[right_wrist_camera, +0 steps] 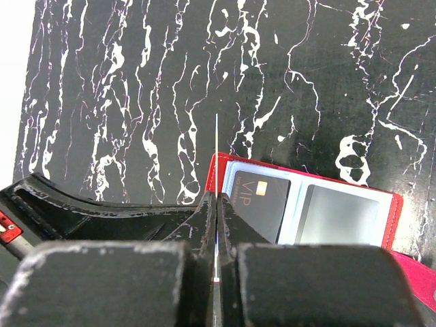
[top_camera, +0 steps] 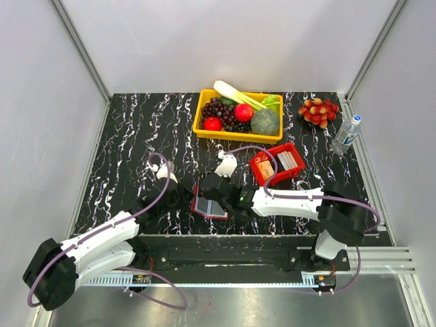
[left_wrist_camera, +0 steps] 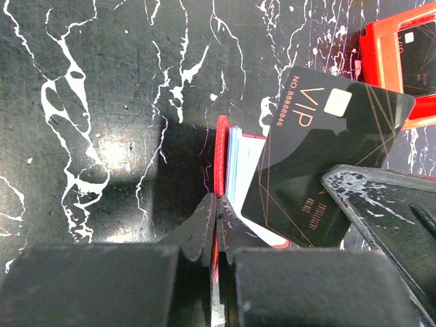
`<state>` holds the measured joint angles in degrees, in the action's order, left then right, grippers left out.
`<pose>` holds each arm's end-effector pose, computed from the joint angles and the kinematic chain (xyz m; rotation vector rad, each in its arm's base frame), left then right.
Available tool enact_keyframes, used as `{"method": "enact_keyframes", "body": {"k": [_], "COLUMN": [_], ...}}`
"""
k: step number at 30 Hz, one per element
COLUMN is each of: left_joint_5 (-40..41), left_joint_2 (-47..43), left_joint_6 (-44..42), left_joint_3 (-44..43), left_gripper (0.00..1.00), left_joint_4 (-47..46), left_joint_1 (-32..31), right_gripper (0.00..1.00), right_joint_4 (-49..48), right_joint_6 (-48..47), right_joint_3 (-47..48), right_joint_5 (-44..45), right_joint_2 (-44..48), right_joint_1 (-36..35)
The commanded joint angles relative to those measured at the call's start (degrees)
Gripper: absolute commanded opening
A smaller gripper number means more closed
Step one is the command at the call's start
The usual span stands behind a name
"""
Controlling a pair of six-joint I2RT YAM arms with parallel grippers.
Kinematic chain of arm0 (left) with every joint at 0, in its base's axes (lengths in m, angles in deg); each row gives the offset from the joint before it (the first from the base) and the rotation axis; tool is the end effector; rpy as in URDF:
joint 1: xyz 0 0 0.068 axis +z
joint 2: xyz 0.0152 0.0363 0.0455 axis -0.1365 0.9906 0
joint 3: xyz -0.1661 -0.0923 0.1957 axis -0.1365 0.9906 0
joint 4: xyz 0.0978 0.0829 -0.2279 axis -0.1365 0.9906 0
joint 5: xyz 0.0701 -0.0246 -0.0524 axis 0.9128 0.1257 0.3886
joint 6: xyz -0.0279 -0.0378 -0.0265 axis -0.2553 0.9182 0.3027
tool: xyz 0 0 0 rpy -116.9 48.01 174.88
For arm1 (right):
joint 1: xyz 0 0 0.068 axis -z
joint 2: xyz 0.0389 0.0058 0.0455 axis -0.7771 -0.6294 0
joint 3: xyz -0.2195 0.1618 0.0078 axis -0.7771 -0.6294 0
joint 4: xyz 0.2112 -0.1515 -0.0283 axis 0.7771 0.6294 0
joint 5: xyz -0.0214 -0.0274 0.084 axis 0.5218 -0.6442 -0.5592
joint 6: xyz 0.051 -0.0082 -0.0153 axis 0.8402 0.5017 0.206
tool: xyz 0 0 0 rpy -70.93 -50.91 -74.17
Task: Put the credit cards into the card holder
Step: Insert the credit card into the card holder.
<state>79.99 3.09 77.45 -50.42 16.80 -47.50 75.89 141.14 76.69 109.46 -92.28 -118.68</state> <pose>0.1438 -0.1119 0.1785 -0.3033 2.2693 -0.6831 0.1536 0.3223 0.2222 0.0736 2.1369 0.6353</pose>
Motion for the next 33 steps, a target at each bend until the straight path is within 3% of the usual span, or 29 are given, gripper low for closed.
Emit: {"method": "enact_keyframes", "body": {"k": [1, 19, 33], "left_joint_5": [-0.6, -0.7, 0.1], "left_joint_2": [-1.0, -1.0, -0.8], "left_joint_6": [0.6, 0.7, 0.3], "left_joint_3": [-0.6, -0.6, -0.8], "left_gripper": [0.0, 0.0, 0.0], "left_joint_4": [-1.9, -2.0, -1.2], "left_joint_1": [0.3, 0.3, 0.4], "right_gripper": [0.0, 0.0, 0.0], "right_joint_4": [-0.1, 3.9, 10.9], "right_joint_6": [-0.5, -1.5, -2.5], "right_joint_3": [2.6, 3.6, 0.4], "right_joint_5": [2.6, 2.3, 7.5], "right_joint_2": [-0.9, -2.2, 3.3], "right_joint_1": [-0.6, -0.6, -0.6]}}
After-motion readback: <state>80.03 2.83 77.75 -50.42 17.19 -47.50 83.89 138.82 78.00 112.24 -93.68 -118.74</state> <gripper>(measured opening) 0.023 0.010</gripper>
